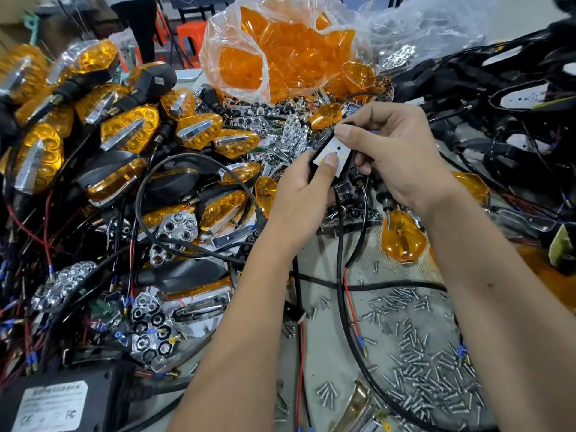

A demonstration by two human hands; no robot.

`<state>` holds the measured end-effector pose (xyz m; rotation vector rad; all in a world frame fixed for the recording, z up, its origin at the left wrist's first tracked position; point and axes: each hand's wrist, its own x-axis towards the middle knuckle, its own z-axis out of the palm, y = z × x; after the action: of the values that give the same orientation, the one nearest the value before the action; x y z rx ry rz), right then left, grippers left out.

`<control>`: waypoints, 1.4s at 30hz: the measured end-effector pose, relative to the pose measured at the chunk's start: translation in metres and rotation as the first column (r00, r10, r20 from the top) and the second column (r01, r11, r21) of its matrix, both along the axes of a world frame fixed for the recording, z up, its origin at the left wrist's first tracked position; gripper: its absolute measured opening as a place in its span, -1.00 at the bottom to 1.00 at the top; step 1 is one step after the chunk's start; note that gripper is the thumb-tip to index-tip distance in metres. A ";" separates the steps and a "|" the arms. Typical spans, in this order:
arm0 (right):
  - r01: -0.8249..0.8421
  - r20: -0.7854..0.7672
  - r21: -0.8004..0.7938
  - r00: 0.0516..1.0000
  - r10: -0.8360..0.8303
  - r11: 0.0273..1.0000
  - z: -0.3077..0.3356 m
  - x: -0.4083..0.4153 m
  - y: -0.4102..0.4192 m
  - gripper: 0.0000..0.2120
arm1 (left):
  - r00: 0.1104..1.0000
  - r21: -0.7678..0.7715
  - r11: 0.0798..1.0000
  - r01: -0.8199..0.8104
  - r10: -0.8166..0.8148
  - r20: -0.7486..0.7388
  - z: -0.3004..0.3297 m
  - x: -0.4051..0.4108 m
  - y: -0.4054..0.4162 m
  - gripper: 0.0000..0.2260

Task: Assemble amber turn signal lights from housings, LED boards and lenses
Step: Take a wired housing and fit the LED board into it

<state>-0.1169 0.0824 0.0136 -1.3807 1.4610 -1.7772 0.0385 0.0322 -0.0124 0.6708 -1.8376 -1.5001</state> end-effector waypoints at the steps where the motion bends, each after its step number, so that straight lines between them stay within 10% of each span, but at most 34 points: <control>1: 0.010 -0.008 0.001 1.000 -0.010 1.000 0.000 0.000 0.000 -0.88 | 1.000 0.002 1.000 0.000 0.000 -0.001 0.000 0.000 0.000 -0.80; 42: -0.017 -0.080 -0.086 0.997 0.010 0.996 0.008 0.007 0.003 -0.97 | 0.992 0.084 0.996 -0.027 0.037 -0.122 0.001 0.003 0.003 -0.86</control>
<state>-0.1103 0.0851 0.0211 -1.5168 1.4265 -1.8152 0.0419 0.0349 -0.0110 0.6289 -1.6727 -1.5677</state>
